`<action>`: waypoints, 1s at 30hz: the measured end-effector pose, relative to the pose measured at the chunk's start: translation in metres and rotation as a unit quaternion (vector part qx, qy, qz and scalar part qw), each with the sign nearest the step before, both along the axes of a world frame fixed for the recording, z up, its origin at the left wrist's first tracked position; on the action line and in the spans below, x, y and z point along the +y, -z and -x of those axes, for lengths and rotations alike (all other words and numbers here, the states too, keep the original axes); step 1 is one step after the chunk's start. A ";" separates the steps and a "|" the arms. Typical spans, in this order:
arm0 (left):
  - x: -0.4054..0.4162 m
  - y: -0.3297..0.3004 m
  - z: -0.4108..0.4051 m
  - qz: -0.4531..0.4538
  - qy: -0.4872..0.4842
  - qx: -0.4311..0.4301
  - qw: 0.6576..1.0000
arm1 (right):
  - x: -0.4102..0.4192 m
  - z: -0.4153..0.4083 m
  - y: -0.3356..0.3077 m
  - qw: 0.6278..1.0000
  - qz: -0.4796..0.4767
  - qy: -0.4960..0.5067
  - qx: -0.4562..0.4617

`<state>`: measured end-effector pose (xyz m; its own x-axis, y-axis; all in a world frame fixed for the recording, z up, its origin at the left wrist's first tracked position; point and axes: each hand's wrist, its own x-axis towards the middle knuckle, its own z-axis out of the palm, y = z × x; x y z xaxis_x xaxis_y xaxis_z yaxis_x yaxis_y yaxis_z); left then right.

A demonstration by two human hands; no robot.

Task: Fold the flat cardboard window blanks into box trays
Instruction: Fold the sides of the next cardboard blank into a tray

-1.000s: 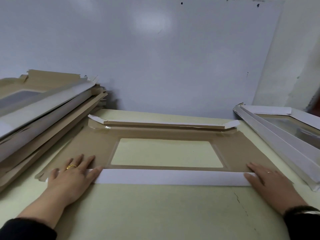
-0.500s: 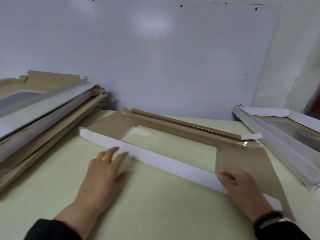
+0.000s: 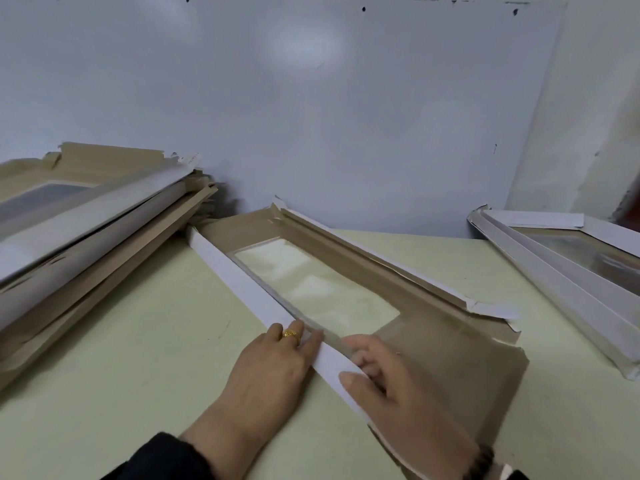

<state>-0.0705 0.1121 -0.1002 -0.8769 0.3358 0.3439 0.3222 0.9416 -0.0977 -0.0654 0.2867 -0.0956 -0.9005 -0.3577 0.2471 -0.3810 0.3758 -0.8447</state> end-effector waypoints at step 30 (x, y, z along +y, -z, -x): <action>0.009 -0.014 -0.047 -0.076 0.125 -0.069 0.987 | -0.006 -0.011 0.005 0.849 -0.453 -0.059 0.264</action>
